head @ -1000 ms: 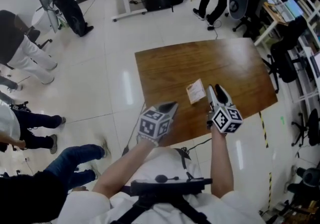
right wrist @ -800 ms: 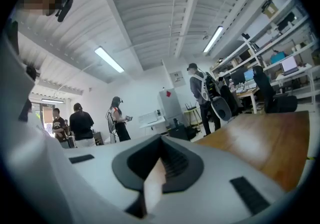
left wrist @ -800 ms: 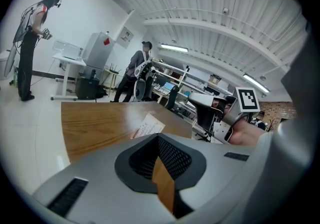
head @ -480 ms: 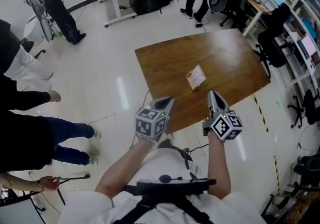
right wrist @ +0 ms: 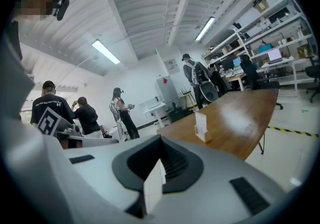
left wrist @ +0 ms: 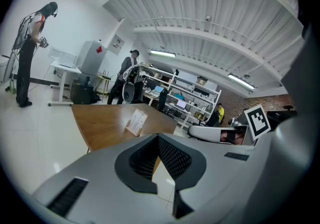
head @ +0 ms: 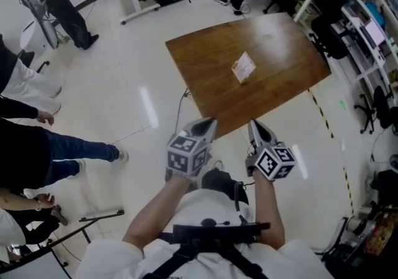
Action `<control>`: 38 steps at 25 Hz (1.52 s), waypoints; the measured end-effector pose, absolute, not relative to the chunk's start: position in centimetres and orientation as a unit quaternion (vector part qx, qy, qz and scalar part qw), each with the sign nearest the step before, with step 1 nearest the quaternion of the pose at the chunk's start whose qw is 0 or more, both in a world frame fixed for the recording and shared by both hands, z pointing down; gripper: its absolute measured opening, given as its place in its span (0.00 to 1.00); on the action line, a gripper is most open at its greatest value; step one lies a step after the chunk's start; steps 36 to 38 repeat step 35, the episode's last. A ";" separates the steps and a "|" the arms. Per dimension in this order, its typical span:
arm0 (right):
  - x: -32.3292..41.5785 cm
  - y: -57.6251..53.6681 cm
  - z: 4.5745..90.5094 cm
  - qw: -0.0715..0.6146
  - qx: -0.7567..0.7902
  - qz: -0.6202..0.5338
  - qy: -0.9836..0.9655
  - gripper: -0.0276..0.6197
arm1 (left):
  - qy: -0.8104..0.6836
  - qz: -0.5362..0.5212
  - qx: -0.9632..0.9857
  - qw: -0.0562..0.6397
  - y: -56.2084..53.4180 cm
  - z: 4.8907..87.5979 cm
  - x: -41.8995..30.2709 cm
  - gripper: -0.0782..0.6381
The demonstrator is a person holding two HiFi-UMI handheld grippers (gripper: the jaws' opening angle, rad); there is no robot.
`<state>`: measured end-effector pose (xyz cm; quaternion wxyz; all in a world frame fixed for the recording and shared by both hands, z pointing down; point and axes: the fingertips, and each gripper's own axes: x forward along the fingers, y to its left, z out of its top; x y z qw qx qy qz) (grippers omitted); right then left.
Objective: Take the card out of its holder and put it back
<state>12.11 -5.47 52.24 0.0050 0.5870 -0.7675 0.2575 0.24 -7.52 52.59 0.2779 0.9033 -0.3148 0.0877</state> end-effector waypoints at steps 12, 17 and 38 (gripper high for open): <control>12.3 -4.0 49.9 0.006 0.573 0.241 -0.783 0.04 | -0.321 0.077 0.904 0.273 -6.0 51.1 1.6 0.10; 12.7 -3.4 49.0 0.006 0.572 0.237 -0.785 0.04 | -0.317 0.078 0.905 0.273 -5.2 51.1 2.9 0.10; 13.9 -1.8 49.0 0.006 0.569 0.247 -0.784 0.04 | -0.315 0.077 0.907 0.271 -3.5 50.4 4.4 0.10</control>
